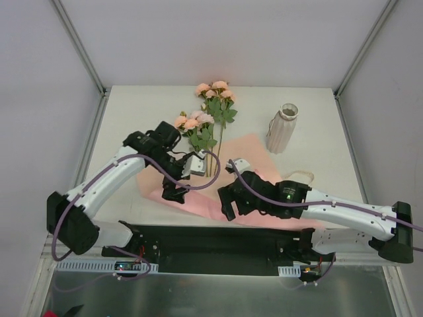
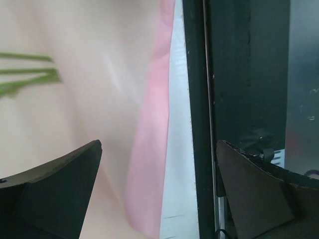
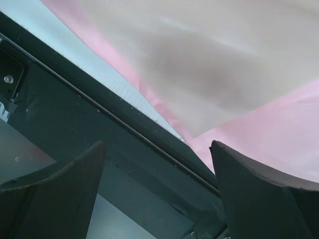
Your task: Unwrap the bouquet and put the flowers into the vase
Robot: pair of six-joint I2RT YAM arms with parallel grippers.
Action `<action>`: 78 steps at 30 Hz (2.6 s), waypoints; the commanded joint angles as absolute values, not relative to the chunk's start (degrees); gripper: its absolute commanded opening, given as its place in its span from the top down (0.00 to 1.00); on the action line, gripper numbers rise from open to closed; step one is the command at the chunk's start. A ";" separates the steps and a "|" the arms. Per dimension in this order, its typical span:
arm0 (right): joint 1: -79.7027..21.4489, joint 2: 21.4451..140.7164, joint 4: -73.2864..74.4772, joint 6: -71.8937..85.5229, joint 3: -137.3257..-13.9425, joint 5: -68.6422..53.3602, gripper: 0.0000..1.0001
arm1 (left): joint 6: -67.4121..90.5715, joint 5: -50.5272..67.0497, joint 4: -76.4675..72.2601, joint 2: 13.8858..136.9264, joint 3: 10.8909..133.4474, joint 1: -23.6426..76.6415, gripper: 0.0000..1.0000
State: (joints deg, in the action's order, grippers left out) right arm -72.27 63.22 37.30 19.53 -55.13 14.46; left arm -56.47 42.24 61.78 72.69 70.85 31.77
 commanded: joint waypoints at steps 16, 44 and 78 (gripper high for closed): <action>-69.08 55.46 35.51 19.25 -54.76 18.11 0.12 | -48.52 32.71 27.17 92.54 68.11 30.32 0.01; -65.39 48.34 37.44 17.23 -54.41 18.02 0.14 | -40.00 39.98 36.74 107.93 85.59 23.39 0.25; -64.60 48.95 34.10 17.23 -54.14 16.26 0.14 | -42.80 42.99 46.32 114.87 85.69 20.13 0.39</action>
